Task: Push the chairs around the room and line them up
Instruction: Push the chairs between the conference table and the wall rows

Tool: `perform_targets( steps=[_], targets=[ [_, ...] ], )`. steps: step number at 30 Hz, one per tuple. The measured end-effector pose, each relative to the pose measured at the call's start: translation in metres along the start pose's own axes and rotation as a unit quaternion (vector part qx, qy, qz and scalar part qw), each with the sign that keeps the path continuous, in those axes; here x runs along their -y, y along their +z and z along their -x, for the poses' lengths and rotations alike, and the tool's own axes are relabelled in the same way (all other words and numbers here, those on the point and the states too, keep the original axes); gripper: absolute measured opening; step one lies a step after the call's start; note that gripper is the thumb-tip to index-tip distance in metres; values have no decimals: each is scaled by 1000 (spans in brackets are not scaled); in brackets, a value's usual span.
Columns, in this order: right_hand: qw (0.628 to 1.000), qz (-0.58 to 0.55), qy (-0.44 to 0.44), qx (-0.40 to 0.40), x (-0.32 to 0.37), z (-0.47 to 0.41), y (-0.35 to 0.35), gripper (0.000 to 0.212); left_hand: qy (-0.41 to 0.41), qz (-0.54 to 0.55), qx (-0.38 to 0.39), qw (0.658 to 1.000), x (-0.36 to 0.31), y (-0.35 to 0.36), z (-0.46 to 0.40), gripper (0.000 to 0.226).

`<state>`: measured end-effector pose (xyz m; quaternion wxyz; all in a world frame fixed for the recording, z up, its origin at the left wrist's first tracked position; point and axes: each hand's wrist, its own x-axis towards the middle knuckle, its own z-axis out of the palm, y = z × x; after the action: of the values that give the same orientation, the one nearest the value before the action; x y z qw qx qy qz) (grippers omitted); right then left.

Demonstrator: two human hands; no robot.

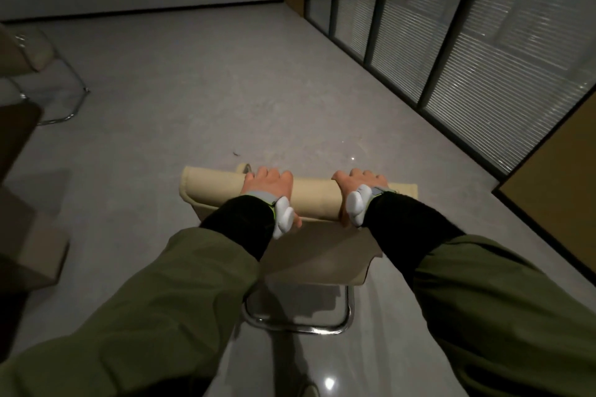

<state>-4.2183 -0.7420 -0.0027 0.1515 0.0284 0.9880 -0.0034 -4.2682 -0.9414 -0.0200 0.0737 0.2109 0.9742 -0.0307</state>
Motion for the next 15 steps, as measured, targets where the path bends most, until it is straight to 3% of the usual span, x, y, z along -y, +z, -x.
perform_targets(
  steps=[15],
  targets=[
    [993, 61, -92, -35, 78, 52, 29, 84, -105, 25, -4, 994, 34, 21, 132, 77]
  ],
)
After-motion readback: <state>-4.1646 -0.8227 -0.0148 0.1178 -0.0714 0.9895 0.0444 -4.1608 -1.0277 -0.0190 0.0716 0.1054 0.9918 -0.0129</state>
